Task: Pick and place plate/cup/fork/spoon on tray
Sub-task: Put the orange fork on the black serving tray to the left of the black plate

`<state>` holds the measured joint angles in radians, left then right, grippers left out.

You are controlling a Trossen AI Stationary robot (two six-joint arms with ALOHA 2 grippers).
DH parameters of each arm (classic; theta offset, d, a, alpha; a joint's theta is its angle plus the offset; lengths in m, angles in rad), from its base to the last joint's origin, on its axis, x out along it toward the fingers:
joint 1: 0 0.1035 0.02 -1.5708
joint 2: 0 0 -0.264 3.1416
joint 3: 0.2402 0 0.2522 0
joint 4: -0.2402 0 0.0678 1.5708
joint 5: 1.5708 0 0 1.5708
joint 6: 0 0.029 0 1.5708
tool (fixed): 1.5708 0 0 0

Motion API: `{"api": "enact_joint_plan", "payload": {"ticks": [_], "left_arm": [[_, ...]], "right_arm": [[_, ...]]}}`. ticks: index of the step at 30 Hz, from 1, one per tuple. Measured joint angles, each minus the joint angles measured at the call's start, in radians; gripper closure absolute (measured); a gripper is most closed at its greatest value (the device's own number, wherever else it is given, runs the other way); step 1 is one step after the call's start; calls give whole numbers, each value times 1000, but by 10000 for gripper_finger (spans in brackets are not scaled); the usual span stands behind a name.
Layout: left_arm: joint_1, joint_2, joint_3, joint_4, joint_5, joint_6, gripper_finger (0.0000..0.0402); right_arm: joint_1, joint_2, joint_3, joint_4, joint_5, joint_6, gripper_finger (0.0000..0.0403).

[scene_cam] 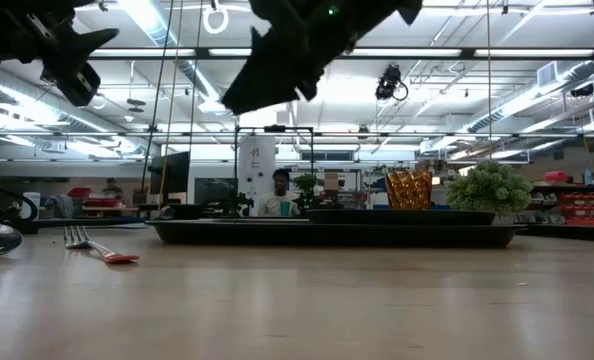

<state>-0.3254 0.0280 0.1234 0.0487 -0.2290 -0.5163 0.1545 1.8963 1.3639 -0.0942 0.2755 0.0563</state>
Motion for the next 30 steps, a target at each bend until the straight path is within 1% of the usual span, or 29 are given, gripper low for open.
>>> {"api": "enact_joint_plan", "payload": {"ticks": [4, 7, 11, 14, 16, 21, 25, 30], "left_arm": [[-32, 65, 0, 0, 69, 1, 230], [-65, 126, 0, 6, 118, -1, 230], [-112, 201, 0, 49, 147, -47, 230], [-143, 243, 0, 52, 151, -119, 230], [-158, 264, 1, 50, 151, -133, 230], [-174, 280, 24, 50, 158, -146, 230], [-195, 280, 56, 44, 189, -146, 230], [-214, 279, 83, 21, 182, -95, 230]], "right_arm": [[29, 58, -3, 75, -12, 26, 263], [68, 102, 34, 107, -11, 70, 263], [122, 188, 143, 75, 29, 118, 263], [158, 264, 250, 69, 48, 124, 263], [175, 327, 329, 55, 70, 115, 263], [191, 482, 489, 8, 202, 90, 262], [181, 559, 590, -18, 207, 133, 250], [156, 632, 683, -77, 203, 178, 218]]}}
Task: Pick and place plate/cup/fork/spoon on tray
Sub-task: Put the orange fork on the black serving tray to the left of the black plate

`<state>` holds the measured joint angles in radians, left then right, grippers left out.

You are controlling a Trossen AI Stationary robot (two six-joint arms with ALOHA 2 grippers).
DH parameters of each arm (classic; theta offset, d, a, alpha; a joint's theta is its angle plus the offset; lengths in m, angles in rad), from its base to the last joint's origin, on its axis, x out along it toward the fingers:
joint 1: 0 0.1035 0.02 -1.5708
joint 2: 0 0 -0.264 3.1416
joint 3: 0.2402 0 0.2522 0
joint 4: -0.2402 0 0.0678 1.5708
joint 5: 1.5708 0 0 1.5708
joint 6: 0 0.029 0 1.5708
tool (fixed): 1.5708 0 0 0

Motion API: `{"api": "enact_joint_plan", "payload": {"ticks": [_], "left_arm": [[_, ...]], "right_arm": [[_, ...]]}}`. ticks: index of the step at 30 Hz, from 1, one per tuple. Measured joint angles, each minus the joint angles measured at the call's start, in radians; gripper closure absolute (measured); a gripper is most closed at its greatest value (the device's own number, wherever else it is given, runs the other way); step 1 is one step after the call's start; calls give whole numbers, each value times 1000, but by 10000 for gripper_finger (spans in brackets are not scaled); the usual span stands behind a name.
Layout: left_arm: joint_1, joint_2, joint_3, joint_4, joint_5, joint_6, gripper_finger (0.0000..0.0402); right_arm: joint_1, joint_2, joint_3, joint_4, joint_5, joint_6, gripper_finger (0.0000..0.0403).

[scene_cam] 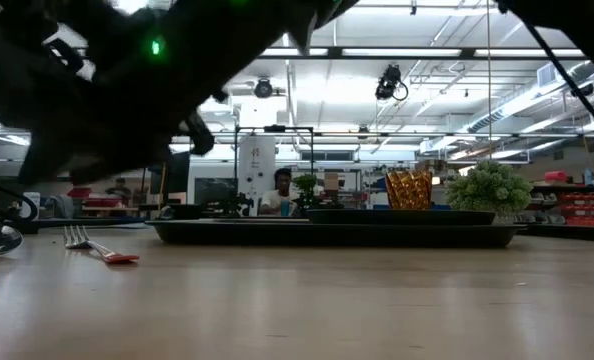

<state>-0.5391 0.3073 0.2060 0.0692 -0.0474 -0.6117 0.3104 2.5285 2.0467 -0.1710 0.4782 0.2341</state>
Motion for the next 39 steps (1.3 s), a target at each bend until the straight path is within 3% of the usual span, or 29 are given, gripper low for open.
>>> {"api": "enact_joint_plan", "payload": {"ticks": [10, 26, 31, 39], "left_arm": [[0, 0, 0, -84, -2, -13, 230], [0, 0, 0, -173, -84, -14, 230], [0, 0, 0, -174, -84, -14, 230], [0, 0, 0, -173, -87, -15, 230]], "right_arm": [[-46, 9, 12, -136, -6, 55, 170], [-41, 7, -123, 27, -30, 27, 178], [-42, 5, -133, 32, -40, 39, 209], [-53, 2, -133, 1, -81, 87, 302]]}}
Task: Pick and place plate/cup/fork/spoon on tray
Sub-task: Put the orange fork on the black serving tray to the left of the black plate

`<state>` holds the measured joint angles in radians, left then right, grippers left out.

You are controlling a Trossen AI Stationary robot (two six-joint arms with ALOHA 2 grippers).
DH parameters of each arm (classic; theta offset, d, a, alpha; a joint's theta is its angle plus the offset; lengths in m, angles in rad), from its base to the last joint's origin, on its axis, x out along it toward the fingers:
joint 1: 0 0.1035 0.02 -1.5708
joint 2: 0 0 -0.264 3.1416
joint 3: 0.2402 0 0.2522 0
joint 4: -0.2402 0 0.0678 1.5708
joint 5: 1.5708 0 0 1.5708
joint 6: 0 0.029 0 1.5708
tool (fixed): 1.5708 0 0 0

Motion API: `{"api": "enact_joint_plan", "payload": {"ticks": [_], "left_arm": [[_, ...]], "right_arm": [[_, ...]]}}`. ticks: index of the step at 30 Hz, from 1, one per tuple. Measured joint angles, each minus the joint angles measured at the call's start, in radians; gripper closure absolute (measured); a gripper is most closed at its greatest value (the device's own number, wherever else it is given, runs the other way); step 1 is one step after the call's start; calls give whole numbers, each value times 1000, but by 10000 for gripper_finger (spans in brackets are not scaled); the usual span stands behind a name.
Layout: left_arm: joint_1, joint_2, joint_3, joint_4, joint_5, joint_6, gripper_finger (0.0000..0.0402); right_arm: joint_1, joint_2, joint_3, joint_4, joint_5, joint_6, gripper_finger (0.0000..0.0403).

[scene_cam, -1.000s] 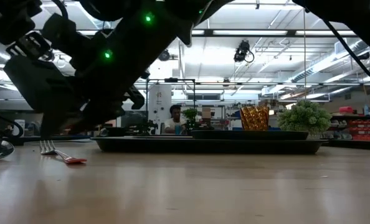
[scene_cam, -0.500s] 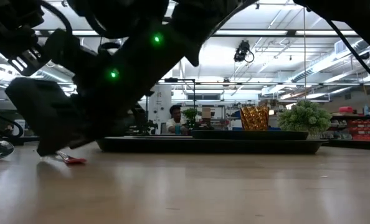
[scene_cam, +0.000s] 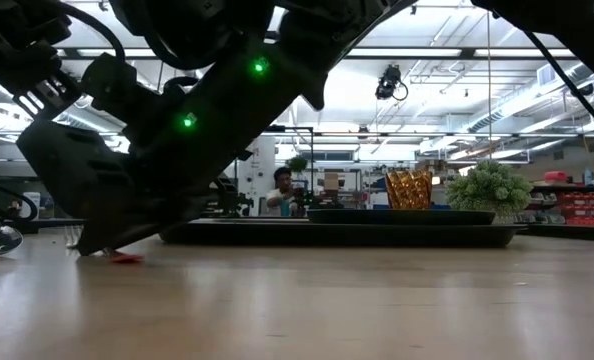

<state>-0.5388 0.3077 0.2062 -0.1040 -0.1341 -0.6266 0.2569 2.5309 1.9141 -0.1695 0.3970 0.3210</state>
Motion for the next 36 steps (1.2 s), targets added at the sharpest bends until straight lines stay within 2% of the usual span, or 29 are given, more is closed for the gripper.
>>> {"api": "enact_joint_plan", "payload": {"ticks": [10, 18, 36], "left_arm": [[0, 0, 0, -1, 0, -46, 230], [0, 0, 0, -1, 0, -46, 230], [0, 0, 0, -6, 0, -43, 230]], "right_arm": [[-2, -18, -4, -37, -9, -2, 391], [-9, -57, -6, -147, -27, 19, 382], [-12, -165, -5, -230, -9, 2, 385]]}}
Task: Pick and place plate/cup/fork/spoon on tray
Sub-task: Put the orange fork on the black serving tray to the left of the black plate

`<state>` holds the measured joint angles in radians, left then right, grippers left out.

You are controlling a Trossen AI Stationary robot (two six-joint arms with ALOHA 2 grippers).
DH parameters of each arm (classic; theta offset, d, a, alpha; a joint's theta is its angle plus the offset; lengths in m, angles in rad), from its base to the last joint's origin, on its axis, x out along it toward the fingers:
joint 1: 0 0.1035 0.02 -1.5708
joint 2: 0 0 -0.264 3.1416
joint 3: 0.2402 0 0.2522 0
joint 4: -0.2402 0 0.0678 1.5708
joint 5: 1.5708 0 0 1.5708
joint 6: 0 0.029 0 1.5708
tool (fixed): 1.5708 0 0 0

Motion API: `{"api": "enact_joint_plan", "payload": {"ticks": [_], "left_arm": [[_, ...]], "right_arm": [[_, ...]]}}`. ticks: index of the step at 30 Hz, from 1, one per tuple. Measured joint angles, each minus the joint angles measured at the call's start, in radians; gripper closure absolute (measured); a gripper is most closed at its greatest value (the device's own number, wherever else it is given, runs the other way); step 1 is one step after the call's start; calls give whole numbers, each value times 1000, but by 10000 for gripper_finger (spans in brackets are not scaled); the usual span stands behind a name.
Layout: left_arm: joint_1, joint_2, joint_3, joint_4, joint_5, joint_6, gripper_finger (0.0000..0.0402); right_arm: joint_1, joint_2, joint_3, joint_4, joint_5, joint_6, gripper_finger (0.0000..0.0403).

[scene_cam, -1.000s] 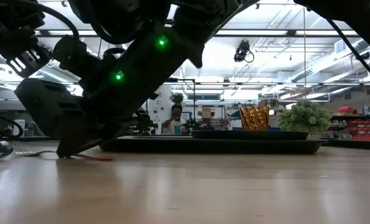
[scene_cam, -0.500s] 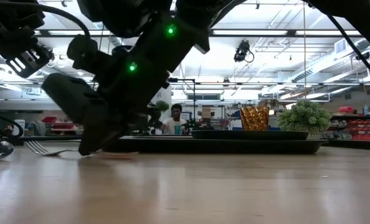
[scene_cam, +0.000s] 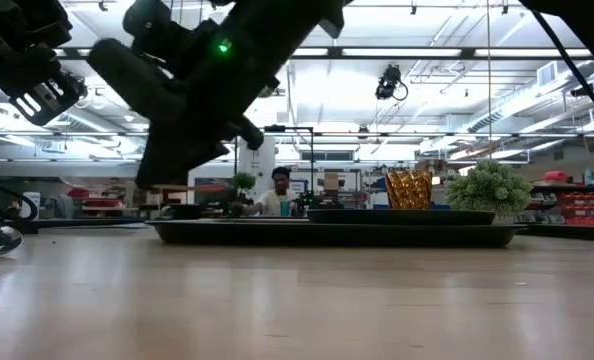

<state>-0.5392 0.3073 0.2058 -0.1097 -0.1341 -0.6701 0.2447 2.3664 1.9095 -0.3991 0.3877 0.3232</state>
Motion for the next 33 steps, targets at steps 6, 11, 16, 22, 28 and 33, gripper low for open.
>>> {"api": "enact_joint_plan", "payload": {"ticks": [6, 11, 16, 22, 28, 33], "left_arm": [[0, 0, 0, 0, 0, 0, 230], [0, 0, 0, 1, 0, -13, 230], [0, 0, 0, 1, 0, -52, 230], [2, 0, 0, 1, -4, -37, 230], [1, 0, 0, 15, -43, 95, 230], [2, 0, 0, 46, -119, 190, 230]], "right_arm": [[-34, -34, 1, -106, 110, 119, 385], [-108, -39, 1, -179, 145, 308, 385], [-159, -40, 1, -266, 180, 511, 385], [-166, -40, 1, -384, 281, 758, 385], [-168, -28, -3, -521, 302, 1029, 385], [-167, -26, -31, -507, 353, 1130, 385]]}}
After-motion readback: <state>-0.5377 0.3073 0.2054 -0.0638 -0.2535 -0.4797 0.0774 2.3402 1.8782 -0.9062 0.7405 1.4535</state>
